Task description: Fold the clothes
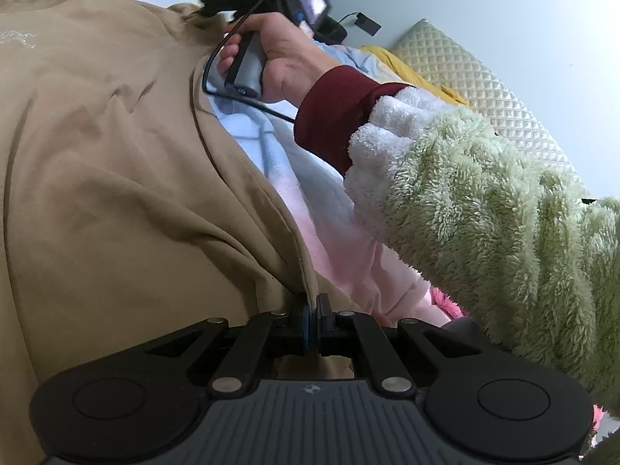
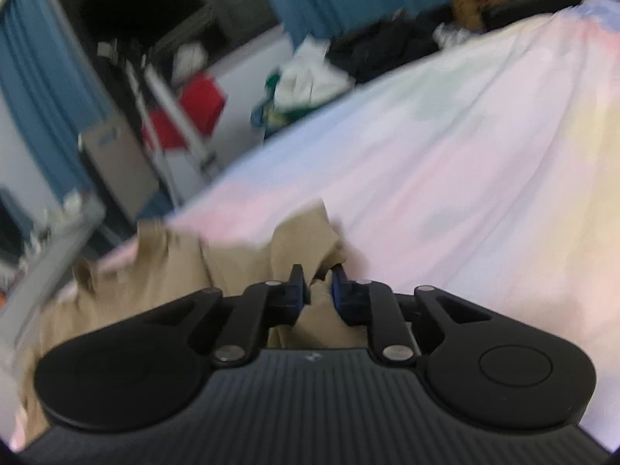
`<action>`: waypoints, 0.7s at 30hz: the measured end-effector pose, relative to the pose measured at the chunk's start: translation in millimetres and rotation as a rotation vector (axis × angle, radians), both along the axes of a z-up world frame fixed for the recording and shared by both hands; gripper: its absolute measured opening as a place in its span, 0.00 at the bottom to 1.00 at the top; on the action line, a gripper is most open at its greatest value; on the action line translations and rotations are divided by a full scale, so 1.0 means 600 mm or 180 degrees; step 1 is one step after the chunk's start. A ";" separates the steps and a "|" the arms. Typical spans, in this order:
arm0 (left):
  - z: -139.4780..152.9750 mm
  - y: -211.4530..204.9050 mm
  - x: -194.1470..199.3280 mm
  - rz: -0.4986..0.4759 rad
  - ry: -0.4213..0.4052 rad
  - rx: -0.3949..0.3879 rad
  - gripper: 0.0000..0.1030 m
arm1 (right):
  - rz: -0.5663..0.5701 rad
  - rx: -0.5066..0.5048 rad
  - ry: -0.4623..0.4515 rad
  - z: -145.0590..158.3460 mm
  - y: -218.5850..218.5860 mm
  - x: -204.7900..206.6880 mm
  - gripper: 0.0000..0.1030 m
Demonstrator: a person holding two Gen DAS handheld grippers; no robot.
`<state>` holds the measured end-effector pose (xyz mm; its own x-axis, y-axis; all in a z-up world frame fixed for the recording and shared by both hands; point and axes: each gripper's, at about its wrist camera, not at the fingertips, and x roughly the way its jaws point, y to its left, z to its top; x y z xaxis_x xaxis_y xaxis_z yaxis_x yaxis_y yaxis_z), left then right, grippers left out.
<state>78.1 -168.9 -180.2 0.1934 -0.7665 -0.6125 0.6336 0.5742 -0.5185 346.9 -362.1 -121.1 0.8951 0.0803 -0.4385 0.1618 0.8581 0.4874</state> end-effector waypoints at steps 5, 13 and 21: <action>-0.019 -0.011 0.000 0.0014 -0.0001 0.0008 0.04 | -0.0649 0.0053 -0.0217 0.003 -0.037 -0.038 0.14; 0.003 0.006 0.008 0.0077 -0.0099 0.0050 0.13 | -0.1422 0.0263 -0.0036 -0.010 -0.117 -0.096 0.17; 0.059 0.051 0.029 0.0606 -0.0481 0.0051 0.56 | -0.0870 0.0115 0.0015 0.069 -0.033 -0.183 0.69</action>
<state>95.8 -138.2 -144.9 0.4240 -0.6977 -0.5774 0.5828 0.6982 -0.4157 237.0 -382.2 -79.5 0.8836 -0.1483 -0.4440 0.3873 0.7643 0.5156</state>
